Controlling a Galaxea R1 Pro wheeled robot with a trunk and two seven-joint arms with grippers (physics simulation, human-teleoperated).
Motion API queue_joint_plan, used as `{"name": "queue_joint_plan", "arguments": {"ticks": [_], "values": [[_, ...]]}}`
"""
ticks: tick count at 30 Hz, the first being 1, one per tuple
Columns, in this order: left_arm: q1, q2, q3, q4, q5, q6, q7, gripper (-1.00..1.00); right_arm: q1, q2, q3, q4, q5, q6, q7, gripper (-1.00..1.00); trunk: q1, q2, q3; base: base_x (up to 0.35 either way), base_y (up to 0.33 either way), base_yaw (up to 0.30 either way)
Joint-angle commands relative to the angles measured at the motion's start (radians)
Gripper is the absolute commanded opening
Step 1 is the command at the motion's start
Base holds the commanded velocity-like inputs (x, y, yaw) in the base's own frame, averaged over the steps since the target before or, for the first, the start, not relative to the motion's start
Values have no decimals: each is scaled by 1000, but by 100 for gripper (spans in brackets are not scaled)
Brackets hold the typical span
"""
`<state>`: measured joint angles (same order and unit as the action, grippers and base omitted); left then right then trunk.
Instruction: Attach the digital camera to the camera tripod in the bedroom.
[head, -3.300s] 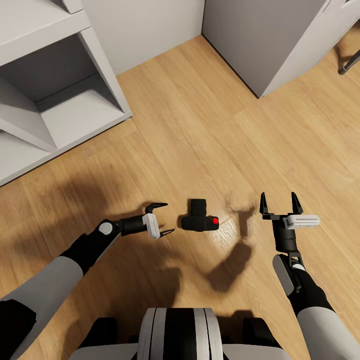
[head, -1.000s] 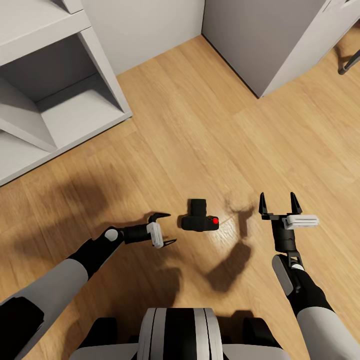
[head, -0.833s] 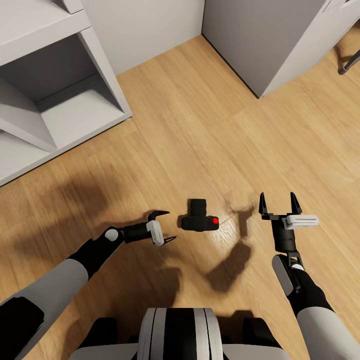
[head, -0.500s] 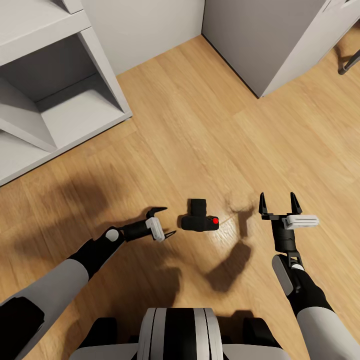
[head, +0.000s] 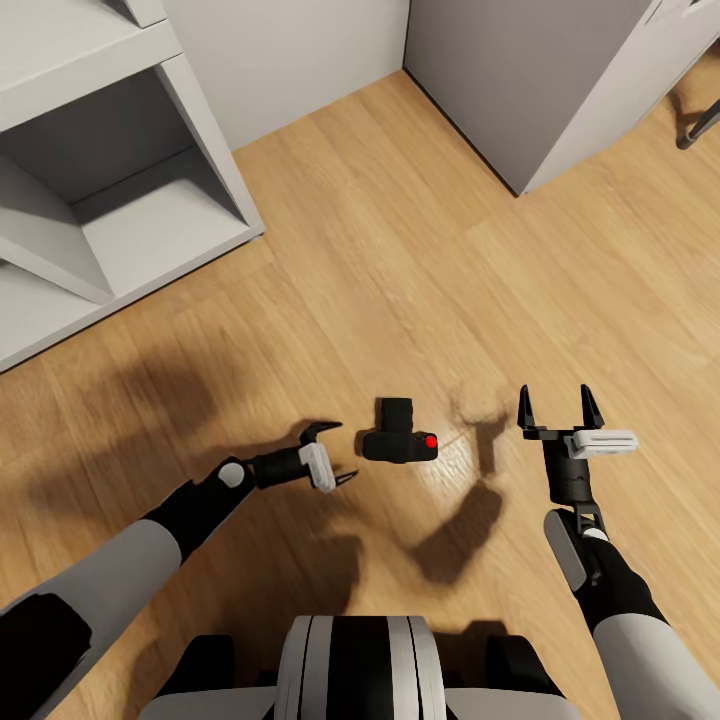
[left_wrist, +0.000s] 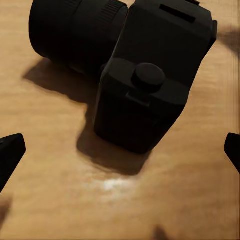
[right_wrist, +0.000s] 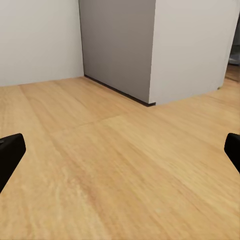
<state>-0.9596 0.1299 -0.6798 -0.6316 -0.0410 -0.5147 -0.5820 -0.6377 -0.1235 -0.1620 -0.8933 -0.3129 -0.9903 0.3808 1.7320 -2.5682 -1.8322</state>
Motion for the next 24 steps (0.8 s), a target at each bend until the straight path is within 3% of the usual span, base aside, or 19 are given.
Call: {"name": "queue_joint_plan", "arguments": {"ticks": [1, 19, 24], "values": [[-1, 0, -6, 0, -4, -5, 4, 100, 0, 0, -1, 1, -9, -1, 10, 100, 0, 0, 0, 0, 0, 0], [-1, -25, -18, 29, -5, -5, 11, 100, 0, 0, -1, 1, -9, -2, 9, 100, 0, 0, 0, 0, 0, 0], [-1, -35, -18, 37, -5, -5, 46, 100, 0, 0, -1, 1, -9, -2, 9, 100, 0, 0, 0, 0, 0, 0]]}}
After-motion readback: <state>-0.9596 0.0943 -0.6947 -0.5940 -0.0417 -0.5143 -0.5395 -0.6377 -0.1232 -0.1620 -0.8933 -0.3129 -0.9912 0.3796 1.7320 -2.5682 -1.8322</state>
